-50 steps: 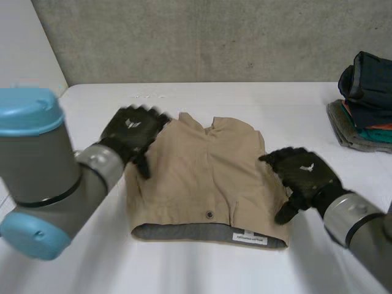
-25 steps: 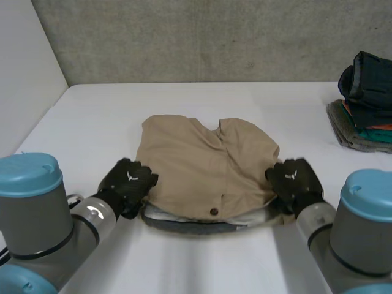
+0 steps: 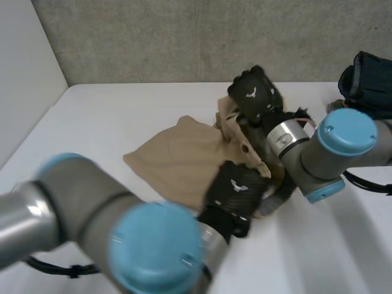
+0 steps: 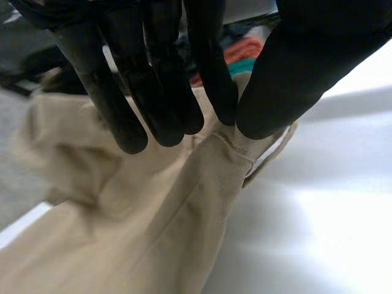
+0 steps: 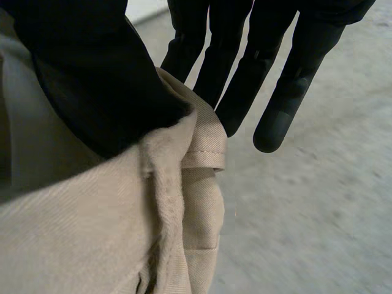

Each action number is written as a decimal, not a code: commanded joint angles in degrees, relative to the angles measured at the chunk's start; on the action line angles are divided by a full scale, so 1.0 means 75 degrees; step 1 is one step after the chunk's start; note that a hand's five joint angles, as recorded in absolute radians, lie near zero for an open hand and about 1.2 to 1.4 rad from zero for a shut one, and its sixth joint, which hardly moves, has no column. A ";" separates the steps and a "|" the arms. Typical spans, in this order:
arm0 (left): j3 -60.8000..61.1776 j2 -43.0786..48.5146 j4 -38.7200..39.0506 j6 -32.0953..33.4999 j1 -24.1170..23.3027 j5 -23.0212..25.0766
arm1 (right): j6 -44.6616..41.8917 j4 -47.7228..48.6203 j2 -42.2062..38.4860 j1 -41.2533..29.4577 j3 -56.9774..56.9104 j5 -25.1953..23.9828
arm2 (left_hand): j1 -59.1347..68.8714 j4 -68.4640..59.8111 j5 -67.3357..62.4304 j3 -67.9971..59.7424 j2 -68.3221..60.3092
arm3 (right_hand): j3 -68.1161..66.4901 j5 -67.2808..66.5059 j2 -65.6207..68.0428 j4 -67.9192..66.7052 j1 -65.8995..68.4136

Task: Fold the laundry.

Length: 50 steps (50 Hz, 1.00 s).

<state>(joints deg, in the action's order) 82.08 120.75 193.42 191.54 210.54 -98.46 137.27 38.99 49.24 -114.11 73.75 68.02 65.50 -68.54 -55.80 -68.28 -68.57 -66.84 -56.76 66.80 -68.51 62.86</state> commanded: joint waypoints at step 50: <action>-0.1053 0.1489 -0.1367 0.3289 0.5900 0.3776 | 0.3728 -0.5234 0.3877 -0.1179 0.4464 0.3316 | -0.4391 0.4796 0.4431 0.4762 0.4799 | 0.7578 0.7568 -0.7573 0.7801 -0.7048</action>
<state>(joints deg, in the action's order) 77.31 129.00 183.41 215.41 255.12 -69.82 162.98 -7.62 86.52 -119.32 104.72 90.70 25.25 -25.46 -15.76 -24.77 -25.13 -11.71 -2.63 11.70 -11.77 12.60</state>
